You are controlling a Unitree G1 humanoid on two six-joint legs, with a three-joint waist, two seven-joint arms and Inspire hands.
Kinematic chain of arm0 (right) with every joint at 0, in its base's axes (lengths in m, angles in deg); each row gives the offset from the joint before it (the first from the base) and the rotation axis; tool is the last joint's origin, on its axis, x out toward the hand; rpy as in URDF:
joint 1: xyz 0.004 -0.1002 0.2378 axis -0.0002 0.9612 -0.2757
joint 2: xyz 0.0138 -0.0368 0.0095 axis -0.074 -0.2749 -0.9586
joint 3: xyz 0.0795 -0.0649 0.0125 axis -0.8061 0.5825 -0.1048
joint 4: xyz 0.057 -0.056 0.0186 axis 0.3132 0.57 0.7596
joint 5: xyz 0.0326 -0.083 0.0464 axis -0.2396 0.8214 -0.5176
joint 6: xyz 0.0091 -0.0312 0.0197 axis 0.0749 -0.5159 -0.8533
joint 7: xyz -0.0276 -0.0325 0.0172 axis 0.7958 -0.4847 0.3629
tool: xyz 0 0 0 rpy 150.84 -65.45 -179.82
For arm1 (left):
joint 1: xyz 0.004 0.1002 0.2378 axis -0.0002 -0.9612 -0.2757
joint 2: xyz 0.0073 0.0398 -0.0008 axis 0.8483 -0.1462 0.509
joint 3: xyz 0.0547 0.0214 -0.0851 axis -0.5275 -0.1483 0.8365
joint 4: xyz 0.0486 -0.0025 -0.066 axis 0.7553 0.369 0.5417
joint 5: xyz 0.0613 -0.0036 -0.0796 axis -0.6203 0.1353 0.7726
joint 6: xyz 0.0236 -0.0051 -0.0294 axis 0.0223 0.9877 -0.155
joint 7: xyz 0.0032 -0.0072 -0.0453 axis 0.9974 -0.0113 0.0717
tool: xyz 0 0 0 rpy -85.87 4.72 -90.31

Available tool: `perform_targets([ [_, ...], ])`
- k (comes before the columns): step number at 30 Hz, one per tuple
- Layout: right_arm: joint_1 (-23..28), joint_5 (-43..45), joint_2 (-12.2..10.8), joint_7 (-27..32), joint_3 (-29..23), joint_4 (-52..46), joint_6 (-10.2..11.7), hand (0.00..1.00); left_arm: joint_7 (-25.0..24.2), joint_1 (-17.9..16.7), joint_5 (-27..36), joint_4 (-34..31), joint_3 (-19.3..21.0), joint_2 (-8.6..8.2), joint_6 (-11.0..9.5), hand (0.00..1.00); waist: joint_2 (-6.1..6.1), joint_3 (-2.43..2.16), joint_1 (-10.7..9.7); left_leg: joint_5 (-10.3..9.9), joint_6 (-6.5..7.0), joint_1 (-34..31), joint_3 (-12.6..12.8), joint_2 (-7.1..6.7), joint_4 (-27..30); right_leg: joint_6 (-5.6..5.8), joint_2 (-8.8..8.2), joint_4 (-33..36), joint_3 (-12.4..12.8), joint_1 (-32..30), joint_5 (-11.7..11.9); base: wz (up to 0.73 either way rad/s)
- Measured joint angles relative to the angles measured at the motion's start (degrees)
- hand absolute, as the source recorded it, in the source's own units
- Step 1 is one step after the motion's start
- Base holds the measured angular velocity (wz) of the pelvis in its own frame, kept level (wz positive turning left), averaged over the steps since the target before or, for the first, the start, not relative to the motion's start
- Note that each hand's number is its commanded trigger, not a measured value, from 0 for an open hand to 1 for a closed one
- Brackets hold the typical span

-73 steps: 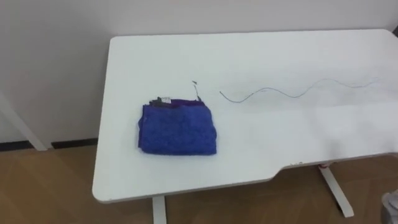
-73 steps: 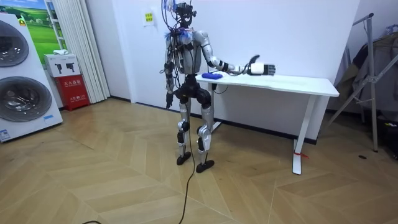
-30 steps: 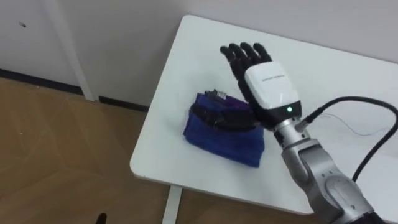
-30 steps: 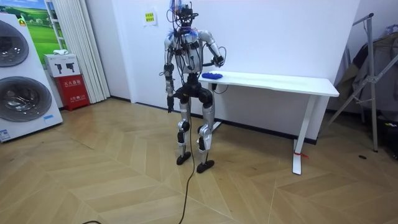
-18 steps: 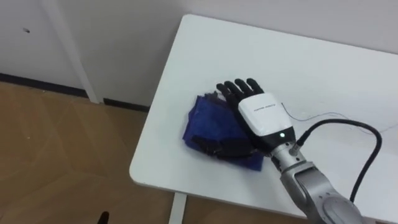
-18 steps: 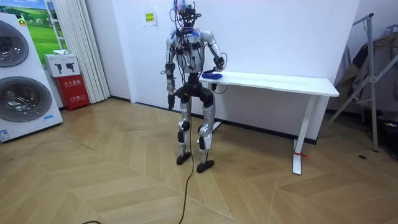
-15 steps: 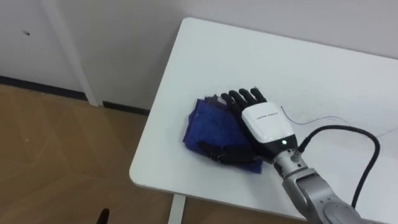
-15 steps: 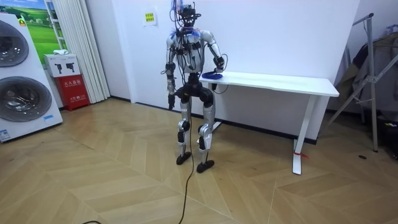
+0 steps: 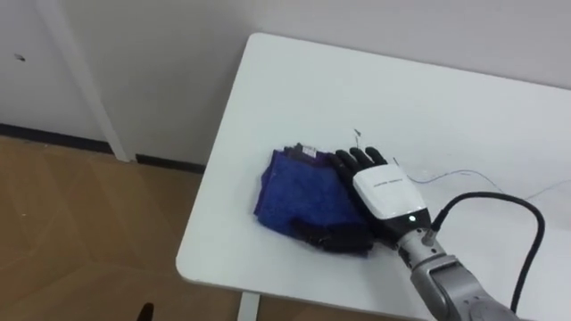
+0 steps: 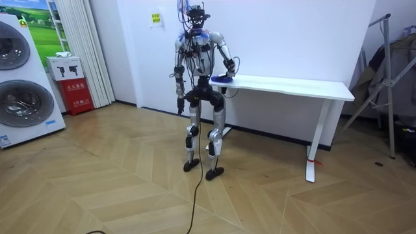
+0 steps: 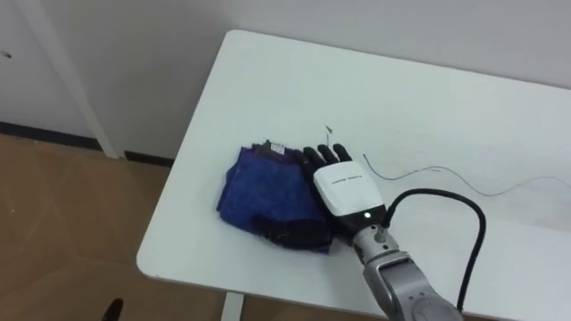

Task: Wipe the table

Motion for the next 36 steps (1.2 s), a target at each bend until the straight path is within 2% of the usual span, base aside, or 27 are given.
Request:
perform_targets([
  [3,0.0,-2.1,0.0,1.9,-0.1,-0.2,1.5,1.0,0.0,0.0,0.3,0.0,0.0,0.02,0.0,0.0,0.01,-0.01,-0.1,0.0,0.0,0.4,-1.1,0.03,0.0,-0.01,0.06,0.4,-0.1,0.1,0.0,0.0],
  [5,-0.1,-3.5,0.0,3.0,-0.2,-0.4,2.7,1.0,0.0,0.1,0.3,0.0,0.0,0.2,0.0,0.0,-0.02,-0.01,-0.1,0.0,0.01,0.8,-3.7,0.08,0.0,-0.25,0.21,0.9,0.0,-0.3,-0.9,-0.06],
  [6,-0.2,-4.4,0.0,3.3,-0.2,-0.4,3.8,1.0,0.0,0.1,0.4,0.0,0.2,0.55,-0.1,0.0,-0.43,-0.22,0.0,0.0,0.0,1.0,-6.1,0.07,0.0,-0.79,0.92,-0.5,1.2,-0.3,-1.3,-0.24],
  [7,-0.8,-4.9,0.0,3.5,-0.1,-0.5,4.6,1.0,0.1,0.2,0.4,0.0,0.3,0.87,-0.1,0.0,-0.75,-0.2,0.2,-0.1,-0.13,1.1,-7.2,-0.06,0.1,-1.63,1.99,-2.5,2.1,-0.8,-0.8,-0.31],
  [8,-0.9,-4.9,0.0,3.6,-0.1,-0.4,4.8,1.0,0.0,0.0,0.4,0.1,0.4,0.75,-0.2,0.0,-0.63,-0.41,0.3,-0.3,-0.43,0.9,-6.7,-0.02,0.2,-1.95,1.45,-2.0,1.0,-0.3,-0.6,-0.14],
  [9,-1.1,-5.0,0.0,4.2,0.0,0.0,4.8,1.0,-0.1,-0.8,0.4,0.1,0.4,0.52,-0.2,0.0,-0.68,-0.02,-0.1,-0.8,-1.77,-0.1,-4.6,-0.28,3.2,-2.03,0.66,-1.8,1.9,0.9,-0.4,0.35],
  [10,-0.5,-6.3,-0.2,5.0,-0.3,0.8,4.5,1.0,-0.5,-0.5,0.4,0.1,0.1,0.42,-0.6,0.0,-1.85,0.46,-1.3,-2.4,-3.45,-2.9,-1.3,-0.86,3.9,-2.0,-0.82,-1.9,5.4,1.6,-0.4,0.68],
  [11,0.0,-7.3,-0.2,5.4,-1.2,0.9,4.5,1.0,-0.8,0.1,0.4,0.0,-0.2,0.31,-0.9,0.0,-2.17,0.39,-1.5,-1.4,-3.25,-4.6,-0.1,-1.1,1.7,-1.82,-1.5,-1.8,6.6,1.4,-0.5,0.95],
  [12,0.6,-8.3,-0.3,5.8,-2.9,1.2,4.4,1.0,-1.1,1.0,0.3,-0.2,-1.1,0.45,-1.8,0.0,-2.26,-0.04,-1.3,4.2,-0.79,-6.6,2.8,-1.23,-0.3,-0.28,-2.48,-1.0,6.6,0.7,-1.6,0.48],
  [13,0.5,-8.5,-0.1,5.6,-3.3,1.4,4.5,1.0,-0.8,1.1,0.3,-0.3,-1.0,0.46,-1.9,0.0,-2.22,-0.03,-0.2,4.6,-0.51,-5.7,3.3,-1.42,-0.5,0.82,-2.6,-0.4,5.0,0.5,-2.3,0.22],
  [14,0.5,-8.5,-0.1,5.4,-3.3,1.6,4.5,1.0,-0.5,0.8,0.2,-0.3,-0.9,0.65,-1.8,0.0,-1.97,0.13,0.1,4.6,-0.51,-5.4,3.1,-1.43,-0.5,0.77,-2.42,-0.4,4.4,0.5,-2.4,-0.19],
  [15,0.6,-8.5,0.0,5.3,-3.3,1.9,4.5,1.0,0.0,0.4,0.0,-0.3,-0.9,1.04,-1.7,0.0,-2.0,0.12,0.7,4.6,-0.52,-5.0,2.3,-1.36,-0.5,0.46,-1.54,-1.2,3.9,-0.1,-2.1,-0.07],
  [17,0.6,-8.2,0.0,5.3,-3.3,1.9,4.3,1.0,0.0,0.2,-0.5,0.5,-0.8,1.16,-1.6,0.0,-1.72,0.29,0.5,4.6,-0.61,-4.5,2.1,-1.41,-0.5,-1.06,-0.9,-1.8,3.1,-2.5,-1.4,0.02],
  [18,0.8,-7.7,0.1,5.3,-3.3,1.9,4.1,1.0,0.0,-0.1,-0.5,0.5,-0.9,1.03,-1.6,0.0,-1.37,0.04,0.0,4.4,-0.79,-4.0,2.1,-1.21,-0.7,-1.25,-0.73,-0.4,2.0,-2.4,-1.3,0.08],
  [19,0.8,-7.3,0.1,5.3,-3.3,2.0,3.7,1.0,0.0,-0.1,-0.3,0.5,-0.8,1.03,-1.6,0.0,-0.69,0.08,-0.3,4.3,-0.93,-3.8,2.1,-1.04,-0.9,-1.29,-0.51,0.0,1.4,-2.3,-1.4,0.1],
  [22,0.7,-6.5,0.1,5.2,-4.2,2.0,3.1,1.0,-0.1,0.1,-0.2,0.4,-0.8,0.87,-1.6,0.0,0.29,-0.16,-1.0,4.3,-0.94,-3.9,2.0,-0.97,-1.7,-1.42,-0.17,0.2,1.3,-2.4,-1.3,0.04],
  [24,0.8,-5.9,0.1,4.9,-4.5,2.3,3.0,1.0,-0.1,0.0,-0.3,0.3,-0.5,0.92,-1.5,0.0,0.24,-0.19,-1.0,4.2,-0.88,-3.9,1.9,-1.06,-1.6,-1.47,-0.18,0.4,1.5,-2.4,-1.3,-0.03],
  [30,0.8,-3.5,0.1,2.8,-4.5,2.3,2.0,1.0,-0.1,-0.4,-0.3,0.3,0.3,0.83,-0.8,0.0,-1.12,-0.66,-0.7,4.1,-0.82,-3.7,1.9,-1.2,-1.5,-1.48,-0.15,0.9,1.6,-2.3,-1.3,-0.01],
  [32,0.8,-3.6,0.0,2.5,-4.5,2.3,1.9,1.0,-0.1,-0.4,0.4,0.2,0.3,0.57,-0.8,0.0,-1.06,-0.58,-0.1,4.1,-0.79,-3.4,2.2,-1.21,-1.5,-1.49,-0.15,0.9,1.5,-2.2,-1.3,-0.07],
  [33,0.8,-3.8,-0.3,2.5,-4.5,2.2,1.7,1.0,-0.1,-0.3,0.8,0.2,0.3,0.33,-0.8,0.0,-0.74,-0.36,0.2,4.1,-0.78,-2.8,2.5,-1.2,-1.7,-1.5,-0.14,0.9,1.6,-2.0,-1.3,-0.1],
  [36,0.6,-4.7,-1.1,1.9,-4.5,2.2,0.3,1.0,0.1,-0.3,0.7,-0.1,0.2,-0.35,-0.8,0.0,-0.13,-0.13,0.4,3.9,-0.78,-2.7,2.7,-1.09,-1.7,-1.5,-0.03,0.9,1.6,-1.7,-1.3,-0.07],
])
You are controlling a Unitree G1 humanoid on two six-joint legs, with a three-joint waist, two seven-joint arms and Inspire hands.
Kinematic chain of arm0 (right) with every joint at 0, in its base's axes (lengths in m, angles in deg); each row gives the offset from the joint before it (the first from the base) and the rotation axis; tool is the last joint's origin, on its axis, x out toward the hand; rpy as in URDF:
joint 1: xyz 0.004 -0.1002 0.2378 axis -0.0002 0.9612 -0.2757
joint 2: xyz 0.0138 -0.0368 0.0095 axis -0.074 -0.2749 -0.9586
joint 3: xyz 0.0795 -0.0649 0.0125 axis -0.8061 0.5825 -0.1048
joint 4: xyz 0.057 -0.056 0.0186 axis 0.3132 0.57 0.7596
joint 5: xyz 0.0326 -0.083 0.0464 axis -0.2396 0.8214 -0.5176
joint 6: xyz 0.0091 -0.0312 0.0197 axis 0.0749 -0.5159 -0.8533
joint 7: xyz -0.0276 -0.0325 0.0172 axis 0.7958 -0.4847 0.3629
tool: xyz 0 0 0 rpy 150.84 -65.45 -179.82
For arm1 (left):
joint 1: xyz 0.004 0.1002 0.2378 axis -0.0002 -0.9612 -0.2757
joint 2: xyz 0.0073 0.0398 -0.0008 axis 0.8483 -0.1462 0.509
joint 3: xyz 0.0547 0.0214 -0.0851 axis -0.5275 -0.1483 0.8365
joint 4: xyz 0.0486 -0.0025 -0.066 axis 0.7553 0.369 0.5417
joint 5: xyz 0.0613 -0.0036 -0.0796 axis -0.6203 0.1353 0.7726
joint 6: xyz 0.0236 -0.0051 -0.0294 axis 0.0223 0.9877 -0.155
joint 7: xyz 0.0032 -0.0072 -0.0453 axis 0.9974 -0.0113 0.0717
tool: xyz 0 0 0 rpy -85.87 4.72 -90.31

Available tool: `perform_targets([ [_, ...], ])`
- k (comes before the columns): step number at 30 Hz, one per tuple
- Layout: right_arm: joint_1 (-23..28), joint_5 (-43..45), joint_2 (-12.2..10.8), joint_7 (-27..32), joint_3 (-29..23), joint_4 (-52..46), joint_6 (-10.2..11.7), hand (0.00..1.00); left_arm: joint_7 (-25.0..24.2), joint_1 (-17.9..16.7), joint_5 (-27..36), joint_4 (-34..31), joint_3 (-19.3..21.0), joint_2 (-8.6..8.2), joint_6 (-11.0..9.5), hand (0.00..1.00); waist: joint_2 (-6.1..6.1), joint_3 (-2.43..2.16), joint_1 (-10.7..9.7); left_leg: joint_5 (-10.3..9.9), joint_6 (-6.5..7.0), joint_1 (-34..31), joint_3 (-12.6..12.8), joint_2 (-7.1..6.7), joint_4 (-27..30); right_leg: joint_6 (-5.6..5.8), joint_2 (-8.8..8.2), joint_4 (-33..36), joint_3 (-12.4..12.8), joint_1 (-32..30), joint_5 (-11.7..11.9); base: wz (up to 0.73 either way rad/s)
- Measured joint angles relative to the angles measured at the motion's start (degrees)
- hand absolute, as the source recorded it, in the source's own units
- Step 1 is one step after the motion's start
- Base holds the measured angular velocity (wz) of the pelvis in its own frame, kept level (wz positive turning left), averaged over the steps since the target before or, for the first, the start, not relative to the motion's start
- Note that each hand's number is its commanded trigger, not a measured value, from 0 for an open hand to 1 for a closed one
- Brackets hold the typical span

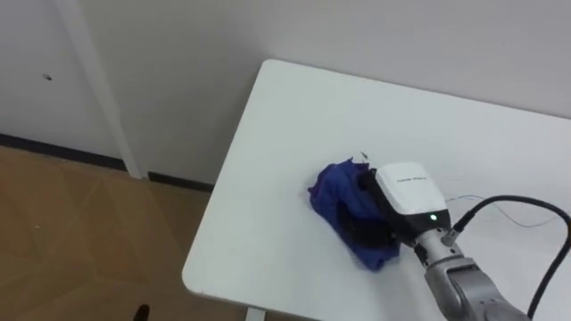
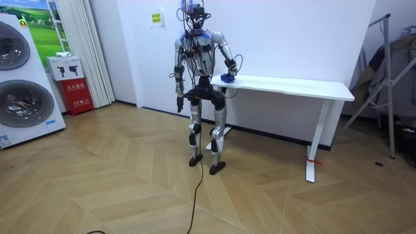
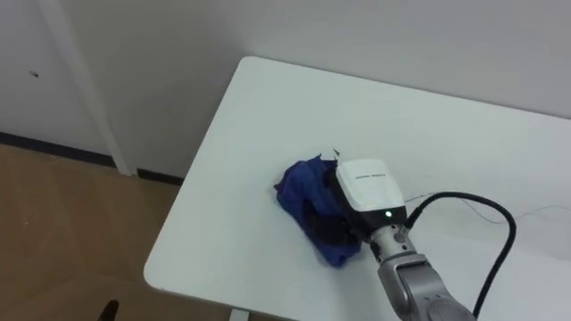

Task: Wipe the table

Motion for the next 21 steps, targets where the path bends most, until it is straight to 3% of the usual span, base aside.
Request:
perform_targets([
  [4,-3.1,-0.4,-3.9,-3.8,0.2,0.7,-3.6,1.0,0.1,0.2,-0.2,-0.1,0.0,-0.85,0.7,0.0,0.0,0.05,0.5,-0.2,-0.33,-0.2,0.5,0.4,0.0,-0.3,0.49,0.0,0.0,-0.5,0.2,-0.1],
  [9,-8.4,-3.2,-4.8,-6.1,0.0,4.8,-6.1,1.0,1.4,0.0,-0.2,-1.8,0.0,-1.93,2.3,0.0,-0.26,0.08,1.8,-0.2,-0.41,-1.0,0.3,0.49,0.2,-0.35,0.58,0.0,-0.2,-1.1,0.2,0.02],
  [12,-12.0,-6.5,-4.8,-5.5,-1.8,11.2,-4.8,1.0,1.9,-1.2,-0.7,-2.8,1.2,-1.92,2.6,0.0,-0.58,0.16,1.8,-0.2,-0.41,-1.0,-0.5,0.38,0.4,-0.35,0.45,0.0,-1.2,-0.8,0.2,0.14],
  [17,-14.9,-12.3,-4.2,-3.5,-7.4,20.1,-3.4,1.0,1.8,-3.2,-2.0,-2.7,3.7,-0.43,3.7,0.0,-0.62,0.27,1.7,-0.3,-0.28,-1.1,-2.9,0.07,0.6,-0.34,0.13,-0.1,-4.2,0.0,0.2,0.27],
  [21,-14.5,-16.6,-2.2,-1.3,-12.0,24.5,-1.1,1.0,1.1,-5.6,-4.2,-2.7,6.4,0.78,5.0,0.0,0.36,0.36,1.2,-0.5,-0.01,-1.7,-3.9,-0.13,1.2,-0.33,-0.23,-0.1,-5.9,0.3,0.2,0.21],
])
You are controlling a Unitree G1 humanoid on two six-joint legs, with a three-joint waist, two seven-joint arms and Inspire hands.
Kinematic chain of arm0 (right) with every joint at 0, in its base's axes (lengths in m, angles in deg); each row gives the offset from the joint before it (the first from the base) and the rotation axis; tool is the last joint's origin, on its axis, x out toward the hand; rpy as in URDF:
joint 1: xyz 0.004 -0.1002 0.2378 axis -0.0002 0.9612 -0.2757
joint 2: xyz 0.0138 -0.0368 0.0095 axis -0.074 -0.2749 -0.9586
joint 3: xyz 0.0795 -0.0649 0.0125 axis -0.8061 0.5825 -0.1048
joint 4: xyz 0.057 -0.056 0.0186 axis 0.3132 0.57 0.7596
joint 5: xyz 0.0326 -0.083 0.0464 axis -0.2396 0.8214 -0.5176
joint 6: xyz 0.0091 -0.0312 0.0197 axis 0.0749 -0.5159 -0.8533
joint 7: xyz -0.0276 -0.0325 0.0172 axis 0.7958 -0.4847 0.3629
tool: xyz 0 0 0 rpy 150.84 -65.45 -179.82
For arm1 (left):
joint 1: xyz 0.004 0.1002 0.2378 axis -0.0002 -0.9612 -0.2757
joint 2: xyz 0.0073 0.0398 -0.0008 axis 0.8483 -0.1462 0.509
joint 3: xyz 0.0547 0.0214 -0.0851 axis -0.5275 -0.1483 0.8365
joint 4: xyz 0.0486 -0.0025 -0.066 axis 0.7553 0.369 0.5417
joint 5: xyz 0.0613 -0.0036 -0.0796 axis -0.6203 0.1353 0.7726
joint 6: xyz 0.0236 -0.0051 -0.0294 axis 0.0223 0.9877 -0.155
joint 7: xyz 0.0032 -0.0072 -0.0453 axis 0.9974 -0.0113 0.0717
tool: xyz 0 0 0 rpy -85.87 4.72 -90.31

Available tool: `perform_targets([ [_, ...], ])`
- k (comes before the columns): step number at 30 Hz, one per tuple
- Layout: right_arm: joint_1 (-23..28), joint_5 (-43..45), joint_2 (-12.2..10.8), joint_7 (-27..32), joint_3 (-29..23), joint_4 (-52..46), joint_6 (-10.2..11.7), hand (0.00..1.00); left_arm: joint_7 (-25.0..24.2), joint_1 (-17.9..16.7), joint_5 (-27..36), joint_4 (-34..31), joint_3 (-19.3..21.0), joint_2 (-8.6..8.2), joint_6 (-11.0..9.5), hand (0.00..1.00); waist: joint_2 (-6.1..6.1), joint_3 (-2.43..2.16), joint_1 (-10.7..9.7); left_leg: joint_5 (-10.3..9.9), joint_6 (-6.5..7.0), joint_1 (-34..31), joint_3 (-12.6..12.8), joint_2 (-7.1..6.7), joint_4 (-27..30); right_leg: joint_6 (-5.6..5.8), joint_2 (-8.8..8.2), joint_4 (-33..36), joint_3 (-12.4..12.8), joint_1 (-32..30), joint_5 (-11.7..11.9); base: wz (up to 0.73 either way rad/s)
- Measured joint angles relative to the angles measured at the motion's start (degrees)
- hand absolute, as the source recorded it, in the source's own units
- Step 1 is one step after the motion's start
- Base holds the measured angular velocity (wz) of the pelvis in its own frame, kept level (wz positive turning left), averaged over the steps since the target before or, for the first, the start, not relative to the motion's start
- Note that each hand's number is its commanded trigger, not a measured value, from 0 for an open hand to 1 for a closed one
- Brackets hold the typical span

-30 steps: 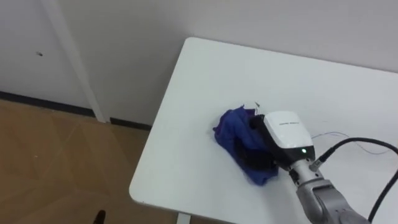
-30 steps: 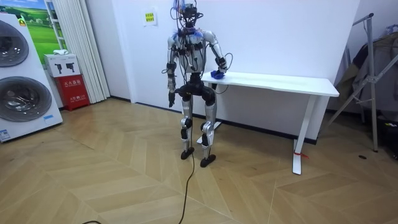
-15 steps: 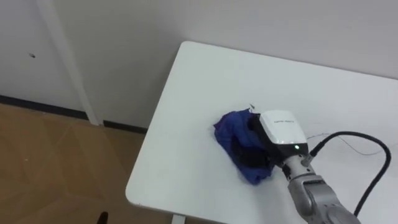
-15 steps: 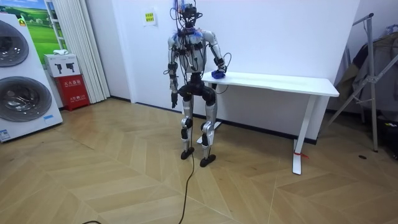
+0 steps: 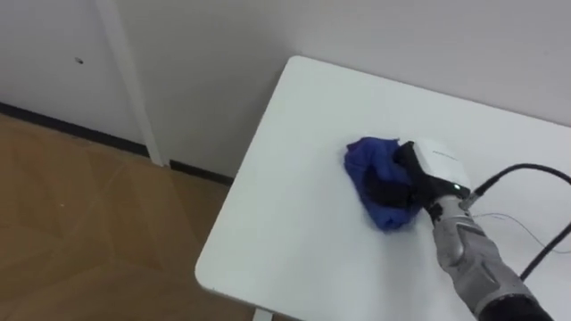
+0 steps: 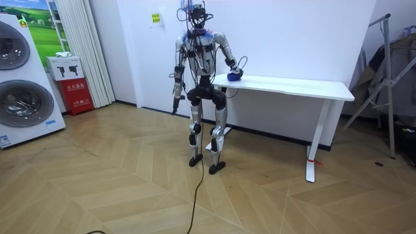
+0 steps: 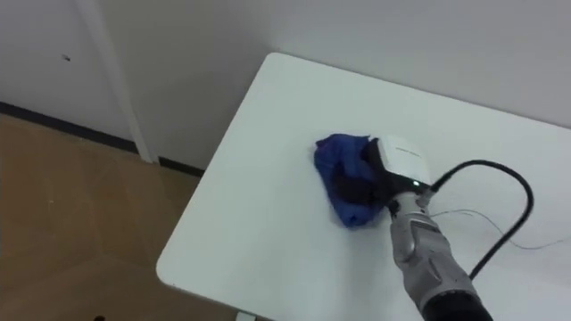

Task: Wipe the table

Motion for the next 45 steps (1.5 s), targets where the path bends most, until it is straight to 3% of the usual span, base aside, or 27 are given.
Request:
perform_targets([
  [4,0.9,-1.1,0.0,2.7,-3.7,4.2,4.1,1.0,-0.2,-1.6,-0.9,0.0,1.5,0.19,0.8,0.0,1.03,-0.43,-1.6,0.1,0.19,-0.5,-1.4,-0.34,0.7,0.06,-0.43,0.0,-0.9,0.3,0.0,0.24],
  [7,1.0,-1.0,0.0,4.5,-5.4,6.9,5.2,1.0,-0.4,-1.0,-3.5,0.0,1.8,0.26,0.9,0.0,1.07,-0.77,-2.2,0.1,0.28,-0.5,-2.2,-0.72,1.1,0.44,-0.78,0.0,-1.9,0.7,-0.3,0.16],
  [12,4.3,-1.2,1.0,8.3,-11.3,11.3,5.3,1.0,-0.4,-0.8,-4.8,0.1,3.7,0.05,1.2,0.0,0.91,-1.33,-3.5,0.0,0.6,0.7,-2.7,-1.22,1.1,0.73,-1.16,-0.6,-3.1,3.0,-0.5,0.09],
  [16,7.4,-1.3,2.6,9.7,-14.7,12.5,5.3,1.0,0.1,-0.9,-4.8,0.1,4.6,-0.3,1.2,0.0,0.42,-1.8,-4.8,-0.2,0.77,0.8,-1.9,-1.24,1.2,0.75,-1.18,-0.6,-2.2,3.0,-0.5,-0.09],
  [23,10.2,-1.7,3.7,10.0,-18.3,13.4,5.1,1.0,1.2,-0.6,-4.7,-0.1,4.8,-0.62,1.2,0.0,0.33,-1.83,-6.4,-0.2,0.83,1.7,-1.2,-1.07,1.3,0.75,-1.19,0.1,-1.3,3.3,-0.5,-0.09],
  [26,10.0,-2.1,3.7,10.2,-18.2,13.4,3.8,1.0,1.8,-0.3,-4.6,0.0,4.8,-0.66,1.2,0.0,0.4,-1.8,-6.2,-0.2,0.83,1.9,-0.6,-1.05,1.4,0.75,-1.19,0.1,-0.6,3.6,-0.5,-0.1],
  [29,9.2,-2.0,3.5,10.2,-15.9,11.9,0.7,1.0,1.9,-0.3,-4.7,0.1,4.3,-0.72,1.2,0.0,0.61,-1.7,-5.1,-0.4,0.79,2.7,-0.6,-1.02,1.3,0.75,-1.11,0.2,-0.2,4.0,-0.5,-0.11],
  [33,6.2,0.4,2.4,8.1,-10.4,7.1,-6.4,1.0,1.7,0.5,-4.3,1.1,0.6,-1.17,2.2,0.0,0.93,-1.24,-3.1,-0.5,0.5,2.4,2.1,-0.55,1.1,0.51,-0.47,0.3,2.6,2.4,-0.3,-0.37],
  [36,5.5,3.5,0.7,4.5,-3.5,-0.7,-11.0,1.0,1.1,1.4,-4.2,1.1,-0.5,-1.59,2.5,0.0,0.73,-0.9,-0.8,-0.4,-0.16,1.6,3.5,0.43,1.1,-0.02,0.18,1.2,2.8,0.7,0.1,-0.27],
  [38,2.6,5.5,-0.6,1.7,1.0,-2.5,-11.3,1.0,1.0,1.7,-4.2,1.1,-1.6,-1.6,2.5,0.0,0.71,-0.5,0.5,-0.4,-0.6,1.5,4.1,1.03,1.1,-0.4,0.69,1.2,2.6,0.2,0.3,-0.17],
  [39,0.6,7.0,-1.3,0.0,3.6,-3.5,-11.6,1.0,0.8,1.9,-4.2,1.0,-2.1,-1.64,2.6,0.0,0.54,0.08,1.1,-0.3,-0.82,1.3,3.9,1.19,1.1,-0.46,0.84,1.1,2.4,0.1,0.3,0.05],
  [40,-0.7,8.2,-1.8,-1.4,5.4,-4.6,-11.9,1.0,0.4,2.0,-4.2,0.8,-2.1,-1.75,3.0,0.0,0.32,0.22,1.9,-0.2,-0.92,0.6,3.7,1.21,1.1,-0.71,0.86,1.0,2.2,-0.4,0.2,0.12],
  [45,-2.6,7.9,-1.6,-2.8,5.7,-3.6,-11.4,1.0,-0.4,0.0,-3.5,-0.1,-2.0,-1.71,4.7,0.0,-0.13,0.15,3.5,-0.1,-0.93,0.1,1.3,0.94,1.4,-0.73,0.69,0.1,-0.4,-0.1,0.1,0.26],
])
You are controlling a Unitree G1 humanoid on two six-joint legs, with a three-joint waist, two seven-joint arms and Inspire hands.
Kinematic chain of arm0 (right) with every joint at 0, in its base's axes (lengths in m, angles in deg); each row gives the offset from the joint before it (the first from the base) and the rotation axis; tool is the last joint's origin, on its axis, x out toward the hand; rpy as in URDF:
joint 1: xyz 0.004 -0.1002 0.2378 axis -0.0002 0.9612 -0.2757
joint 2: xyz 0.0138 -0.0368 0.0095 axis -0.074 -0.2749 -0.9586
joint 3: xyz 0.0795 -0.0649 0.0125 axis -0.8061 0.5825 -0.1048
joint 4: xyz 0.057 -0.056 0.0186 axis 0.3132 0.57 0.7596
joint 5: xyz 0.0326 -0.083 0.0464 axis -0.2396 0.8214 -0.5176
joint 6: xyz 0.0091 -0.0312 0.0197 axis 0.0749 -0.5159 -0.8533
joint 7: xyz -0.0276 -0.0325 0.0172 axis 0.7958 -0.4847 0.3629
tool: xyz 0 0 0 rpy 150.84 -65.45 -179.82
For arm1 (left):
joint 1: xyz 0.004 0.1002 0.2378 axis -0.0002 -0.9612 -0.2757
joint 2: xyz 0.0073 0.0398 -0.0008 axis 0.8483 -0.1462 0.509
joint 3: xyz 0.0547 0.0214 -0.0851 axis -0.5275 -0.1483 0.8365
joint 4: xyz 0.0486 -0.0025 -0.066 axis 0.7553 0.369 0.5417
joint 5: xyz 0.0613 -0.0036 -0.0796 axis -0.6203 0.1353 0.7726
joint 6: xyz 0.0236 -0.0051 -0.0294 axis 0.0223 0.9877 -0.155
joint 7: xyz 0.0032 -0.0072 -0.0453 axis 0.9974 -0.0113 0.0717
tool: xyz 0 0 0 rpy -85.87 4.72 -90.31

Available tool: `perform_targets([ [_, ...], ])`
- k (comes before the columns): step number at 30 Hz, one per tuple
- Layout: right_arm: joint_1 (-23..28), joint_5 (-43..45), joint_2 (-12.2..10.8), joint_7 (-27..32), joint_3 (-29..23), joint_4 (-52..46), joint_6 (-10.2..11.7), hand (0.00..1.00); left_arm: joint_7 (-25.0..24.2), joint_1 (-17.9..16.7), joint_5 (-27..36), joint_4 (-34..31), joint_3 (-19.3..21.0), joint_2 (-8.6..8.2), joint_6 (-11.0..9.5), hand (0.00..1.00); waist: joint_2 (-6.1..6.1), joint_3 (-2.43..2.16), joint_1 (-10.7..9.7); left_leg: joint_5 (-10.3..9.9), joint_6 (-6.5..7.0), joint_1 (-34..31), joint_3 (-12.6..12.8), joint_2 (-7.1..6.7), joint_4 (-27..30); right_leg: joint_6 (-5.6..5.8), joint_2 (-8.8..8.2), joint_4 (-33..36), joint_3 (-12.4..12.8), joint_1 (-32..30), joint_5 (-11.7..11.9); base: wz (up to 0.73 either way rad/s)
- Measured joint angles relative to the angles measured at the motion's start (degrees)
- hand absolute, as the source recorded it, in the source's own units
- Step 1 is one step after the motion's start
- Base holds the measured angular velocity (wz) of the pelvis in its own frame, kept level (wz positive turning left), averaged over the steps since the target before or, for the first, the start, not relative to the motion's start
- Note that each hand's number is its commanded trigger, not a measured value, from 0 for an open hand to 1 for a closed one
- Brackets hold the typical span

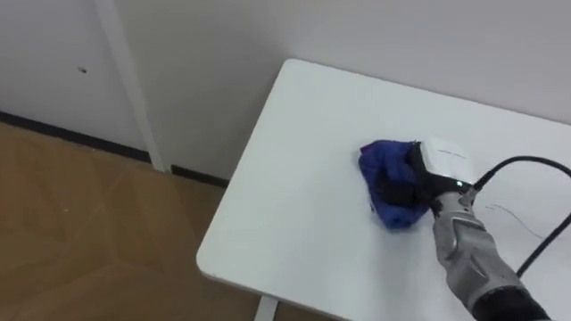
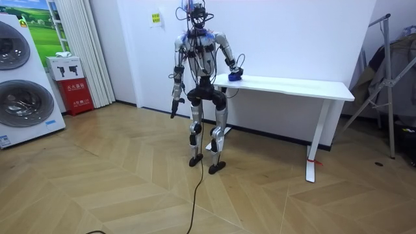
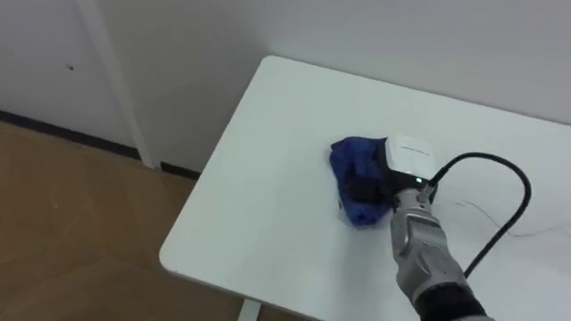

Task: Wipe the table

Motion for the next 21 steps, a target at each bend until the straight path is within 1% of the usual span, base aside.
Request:
perform_targets([
  [1,0.1,-1.0,0.4,0.6,-0.5,1.3,0.9,1.0,0.0,-0.6,0.6,0.0,0.0,0.11,0.3,0.0,-0.07,-0.05,0.0,0.0,0.01,0.2,-0.4,-0.01,-0.2,0.0,0.0,0.0,-0.2,0.2,0.0,0.25],
  [2,0.2,-1.6,0.6,0.9,-0.6,1.7,1.4,1.0,-0.1,-0.9,0.8,0.0,0.0,0.22,0.3,0.0,-0.06,-0.07,-0.1,0.0,0.02,0.3,-0.4,-0.02,-0.3,0.01,0.04,0.0,-0.3,0.3,0.0,0.18],
  [3,1.0,-2.9,1.0,1.8,-0.7,2.6,3.0,1.0,-0.1,-1.4,1.1,0.0,0.3,0.38,0.3,0.0,-0.05,-0.06,-0.6,0.0,0.05,0.5,-0.5,-0.07,-0.3,0.01,0.04,0.0,-0.6,0.8,0.0,0.23],
  [4,1.8,-5.2,1.1,3.4,-1.3,4.1,4.9,1.0,0.0,-1.5,1.0,0.1,0.7,0.44,0.3,0.0,0.08,-0.03,-1.6,-0.1,0.11,0.6,-1.0,-0.12,-0.3,0.01,0.01,-0.1,-0.7,1.5,0.0,0.29],
  [5,2.6,-5.9,1.1,4.1,-1.9,4.4,5.7,1.0,0.0,-1.5,0.9,0.2,1.0,0.45,0.2,0.0,0.17,-0.12,-1.8,-0.1,0.15,0.7,-1.3,-0.19,-0.3,0.05,-0.04,-0.1,-0.7,1.6,0.0,0.28],
  [6,4.2,-7.7,1.1,5.9,-3.6,5.3,7.5,1.0,0.1,-1.5,0.8,0.2,1.7,0.44,-0.1,0.0,0.33,-0.13,-1.9,-0.2,0.26,1.4,-1.5,-0.31,-0.4,0.23,-0.17,-0.1,-1.0,2.2,-0.1,0.23],
  [7,5.7,-9.6,0.9,6.9,-6.1,6.5,9.6,1.0,0.2,-1.5,0.7,0.7,2.7,0.47,-0.6,0.0,0.57,-0.34,-2.6,-0.3,0.4,1.7,-2.1,-0.65,-0.4,0.48,-0.41,-0.2,-1.8,2.7,-0.3,0.26],
  [8,6.6,-9.8,0.9,7.2,-7.6,6.8,10.4,1.0,0.2,-1.4,0.4,0.7,3.1,0.47,-0.7,0.0,0.63,-0.36,-3.2,-0.3,0.43,1.8,-2.6,-0.86,-0.3,0.55,-0.57,-0.3,-2.2,3.2,-0.3,0.31],
  [9,8.8,-11.0,0.9,8.3,-10.6,7.3,11.8,1.0,0.1,-1.7,-0.3,0.7,4.5,0.47,-0.9,0.0,0.91,-0.66,-3.9,-0.4,0.7,2.3,-2.9,-0.92,-0.3,0.76,-0.88,-0.6,-2.4,4.0,-0.5,0.21],
  [10,10.6,-13.0,0.9,9.5,-13.0,8.2,12.8,1.0,0.2,-2.0,-0.2,0.3,6.2,0.46,-1.0,0.0,1.14,-1.27,-4.8,-0.6,1.05,2.5,-2.8,-1.27,-0.3,1.15,-1.17,-0.8,-2.2,4.6,-0.7,0.12],
  [11,11.5,-14.1,0.9,9.7,-14.1,8.3,13.0,1.0,0.3,-2.5,-0.2,0.2,6.8,0.47,-1.0,0.0,1.22,-1.52,-5.4,-0.7,1.18,2.6,-2.8,-1.39,-0.2,1.21,-1.27,-0.9,-2.1,4.9,-0.7,0.05],
  [12,13.0,-16.3,1.0,10.4,-16.6,9.1,13.7,1.0,0.4,-2.9,-0.2,0.1,8.1,0.45,-0.9,0.0,1.43,-1.81,-6.7,-0.8,1.41,2.8,-2.9,-1.78,-0.2,1.33,-1.45,-0.8,-1.9,5.3,-0.8,0.07],
  [13,13.7,-18.2,1.1,11.5,-19.0,10.8,14.4,1.0,0.5,-3.0,-0.2,0.1,9.1,0.43,-0.9,0.0,1.42,-1.91,-7.8,-1.0,1.62,3.0,-3.1,-1.87,-0.1,1.5,-1.7,-0.8,-1.9,5.6,-0.9,0.07],
  [14,13.9,-18.9,1.3,12.0,-19.8,11.6,14.5,1.0,0.5,-3.0,-0.2,0.1,9.1,0.45,-0.9,0.0,1.44,-1.91,-8.4,-1.1,1.76,3.2,-3.2,-1.97,0.0,1.54,-1.8,-0.8,-2.0,5.9,-0.9,0.05],
  [15,14.0,-19.9,1.6,12.5,-21.8,13.3,14.6,1.0,0.5,-2.9,-0.3,0.1,9.2,0.45,-0.9,0.0,1.5,-2.12,-9.4,-1.3,2.03,3.3,-3.3,-2.07,0.5,1.64,-1.92,-0.7,-2.5,6.3,-0.9,0.0],
  [16,14.6,-20.3,2.0,12.8,-23.3,14.5,14.6,1.0,0.5,-2.9,-0.3,0.1,9.2,0.45,-1.0,0.0,1.54,-2.31,-9.7,-1.7,2.16,3.3,-3.4,-2.1,1.0,1.84,-1.97,-0.6,-2.8,6.5,-0.7,0.0],
  [18,15.8,-21.0,2.9,13.3,-23.9,15.2,14.6,1.0,0.5,-2.4,-0.3,0.1,9.1,0.47,-1.1,0.0,1.53,-2.32,-10.0,-2.1,2.36,3.5,-3.6,-2.23,1.9,2.01,-2.03,-0.6,-3.3,7.2,-0.6,0.0],
  [20,16.5,-21.2,3.2,13.6,-24.1,15.2,14.5,1.0,0.6,-2.2,-0.3,0.0,9.0,0.38,-1.3,0.0,1.52,-2.37,-10.1,-2.2,2.45,4.0,-3.6,-2.44,1.9,2.07,-2.16,-0.6,-3.2,7.6,-0.6,-0.04],
  [21,16.2,-21.5,3.1,13.6,-23.6,15.2,14.0,1.0,0.8,-1.9,-0.3,0.0,8.8,0.3,-1.2,0.0,1.54,-2.37,-9.7,-2.2,2.47,4.1,-3.7,-2.54,1.9,2.1,-2.18,-0.6,-3.2,8.0,-0.6,-0.07],
])
